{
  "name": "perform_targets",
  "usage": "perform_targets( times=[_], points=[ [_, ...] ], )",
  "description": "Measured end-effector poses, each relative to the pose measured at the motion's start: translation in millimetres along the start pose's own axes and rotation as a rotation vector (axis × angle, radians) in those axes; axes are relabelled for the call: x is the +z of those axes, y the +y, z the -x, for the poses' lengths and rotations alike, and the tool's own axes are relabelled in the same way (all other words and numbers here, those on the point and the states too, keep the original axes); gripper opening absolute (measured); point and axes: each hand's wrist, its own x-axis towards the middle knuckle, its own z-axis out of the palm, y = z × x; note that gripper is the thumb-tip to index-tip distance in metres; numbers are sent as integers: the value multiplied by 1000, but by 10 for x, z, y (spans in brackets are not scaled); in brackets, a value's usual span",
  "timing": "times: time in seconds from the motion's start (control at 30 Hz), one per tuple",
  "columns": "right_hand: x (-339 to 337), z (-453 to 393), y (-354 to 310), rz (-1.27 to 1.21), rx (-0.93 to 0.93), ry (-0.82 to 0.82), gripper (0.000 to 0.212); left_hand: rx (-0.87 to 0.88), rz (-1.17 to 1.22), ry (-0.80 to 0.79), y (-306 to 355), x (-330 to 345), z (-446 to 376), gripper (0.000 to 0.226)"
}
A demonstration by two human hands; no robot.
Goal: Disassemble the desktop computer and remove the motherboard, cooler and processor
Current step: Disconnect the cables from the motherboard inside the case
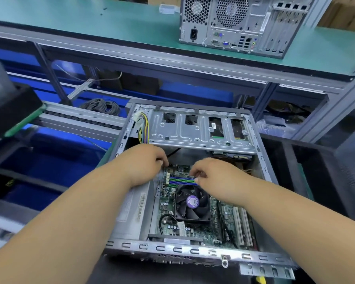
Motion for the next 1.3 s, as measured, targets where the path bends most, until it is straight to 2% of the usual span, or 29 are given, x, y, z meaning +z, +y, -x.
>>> perform_targets(
  times=[0.3, 0.57, 0.67, 0.77, 0.83, 0.93, 1.03, 1.2, 1.23, 1.3],
  points=[
    [127, -227, -45, -95, 33, -57, 22, -22, 76, 79, -48, 76, -32, 29],
    [339, -517, -288, 79, -8, -77, 17, -47, 119, 6, -47, 39, -64, 27],
    [416, -630, -389, 45, 88, -111, 30, -63, 138, -13, -35, 7, -50, 26],
    [498, -645, -476, 57, 99, -226, 36, -85, 123, -19, -14, -17, -32, 26],
    [555, -628, -489, 176, 52, -180, 34, -96, 108, -22, -4, -21, -24, 28],
    [636, -657, -472, 315, -12, -24, 18, -129, 166, -7, -5, -31, -32, 30],
    [679, -689, -473, 409, -90, 24, 17, -163, 246, -3, -5, -38, -60, 31],
    [705, -671, -448, 467, -153, 100, 4, -204, 90, -29, 4, -26, -87, 35],
    [705, -661, -450, 461, -161, 99, 6, -210, 52, -49, 9, -24, -95, 35],
    [702, -649, -436, 426, -183, 74, 25, -236, 39, -77, 14, -19, -117, 36]
  ],
)
